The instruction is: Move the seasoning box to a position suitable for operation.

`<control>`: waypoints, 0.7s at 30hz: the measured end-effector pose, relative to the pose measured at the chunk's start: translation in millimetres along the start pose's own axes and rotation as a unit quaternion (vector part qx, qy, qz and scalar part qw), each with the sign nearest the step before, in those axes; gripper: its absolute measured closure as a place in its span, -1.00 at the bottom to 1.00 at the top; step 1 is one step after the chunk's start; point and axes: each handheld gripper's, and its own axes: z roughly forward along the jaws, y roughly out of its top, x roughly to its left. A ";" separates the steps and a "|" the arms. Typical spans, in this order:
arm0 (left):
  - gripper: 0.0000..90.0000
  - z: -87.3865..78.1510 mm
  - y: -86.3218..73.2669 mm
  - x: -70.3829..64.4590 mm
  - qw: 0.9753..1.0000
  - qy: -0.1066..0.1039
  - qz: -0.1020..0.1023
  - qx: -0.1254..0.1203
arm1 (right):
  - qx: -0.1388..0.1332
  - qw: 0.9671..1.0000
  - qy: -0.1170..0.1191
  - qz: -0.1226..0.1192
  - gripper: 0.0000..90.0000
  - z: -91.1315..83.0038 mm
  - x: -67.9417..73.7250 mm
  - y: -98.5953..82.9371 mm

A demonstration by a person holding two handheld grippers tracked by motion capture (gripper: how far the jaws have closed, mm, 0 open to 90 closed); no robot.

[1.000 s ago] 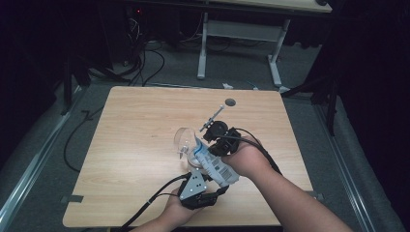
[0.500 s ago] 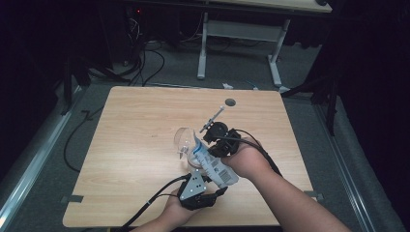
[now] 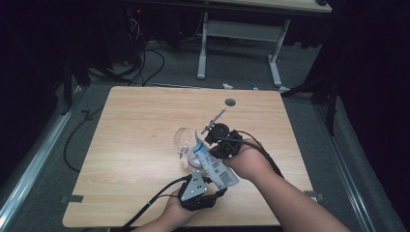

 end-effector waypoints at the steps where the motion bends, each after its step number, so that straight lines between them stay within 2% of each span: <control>1: 0.18 0.1 -0.3 0.0 1.000 0.000 0.000 0.001 | 0.000 1.000 0.000 0.000 1.00 0.0 0.1 0.0; 21: 0.18 2.3 -6.5 2.1 1.000 0.002 -0.001 0.009 | 0.003 1.000 0.000 -0.003 0.99 0.5 1.4 -2.2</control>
